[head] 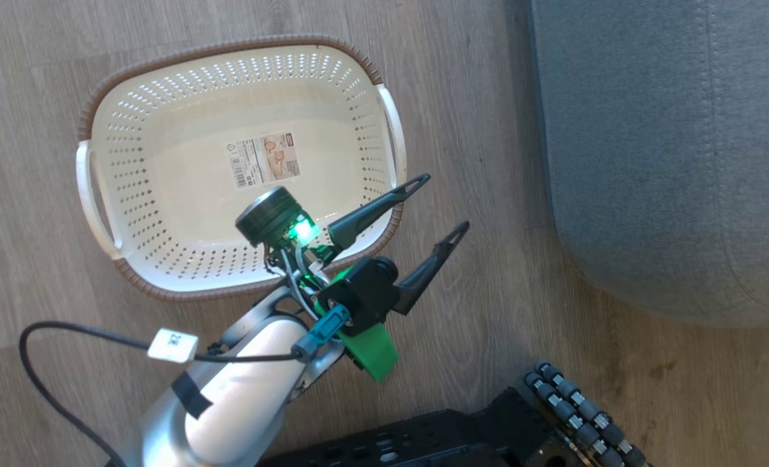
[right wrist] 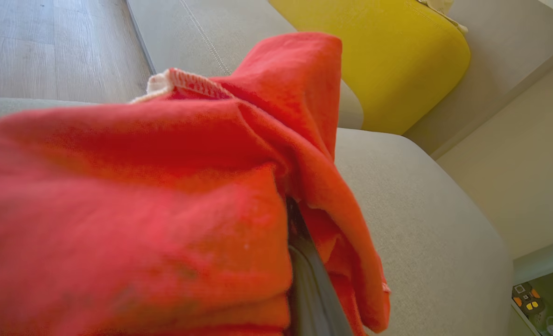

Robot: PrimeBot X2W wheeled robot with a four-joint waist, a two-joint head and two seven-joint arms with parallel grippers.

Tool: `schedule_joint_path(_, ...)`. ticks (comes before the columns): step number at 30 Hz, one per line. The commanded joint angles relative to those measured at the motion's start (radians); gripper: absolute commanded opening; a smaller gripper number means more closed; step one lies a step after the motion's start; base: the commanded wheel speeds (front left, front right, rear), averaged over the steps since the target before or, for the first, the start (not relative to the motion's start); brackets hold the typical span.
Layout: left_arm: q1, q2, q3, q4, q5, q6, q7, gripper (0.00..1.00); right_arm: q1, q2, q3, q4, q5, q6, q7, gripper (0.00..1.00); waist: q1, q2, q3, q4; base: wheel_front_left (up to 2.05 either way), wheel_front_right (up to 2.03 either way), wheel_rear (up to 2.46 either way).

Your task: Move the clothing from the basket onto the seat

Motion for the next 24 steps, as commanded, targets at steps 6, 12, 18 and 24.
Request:
schedule_joint_path(6, -0.003, 0.016, 0.026, -0.023, -0.013, 0.000, -0.010, 1.00, 0.036, -0.013, -0.069, -0.045, -0.045, 0.000, -0.006, 1.00, -0.0001, -0.0001, -0.020, -0.013, 0.00, 0.00, 0.00)
schedule_joint_path(12, 0.007, -0.003, 0.004, 0.001, -0.016, 0.000, -0.010, 1.00, 0.058, 0.004, -0.049, -0.057, -0.129, 0.000, -0.006, 1.00, -0.0001, -0.0001, -0.086, -0.017, 0.00, 0.00, 0.00)
schedule_joint_path(18, 0.036, -0.050, 0.010, -0.005, -0.046, 0.000, -0.010, 1.00, 0.080, -0.010, 0.002, -0.055, -0.223, 0.000, -0.006, 1.00, -0.0001, -0.0001, -0.194, -0.014, 0.00, 0.00, 0.00)
schedule_joint_path(24, 0.084, -0.084, 0.045, -0.020, -0.067, -0.001, -0.010, 1.00, 0.090, 0.001, 0.018, -0.031, -0.270, 0.000, -0.006, 1.00, -0.0001, -0.0001, -0.321, -0.017, 0.00, 0.00, 0.00)
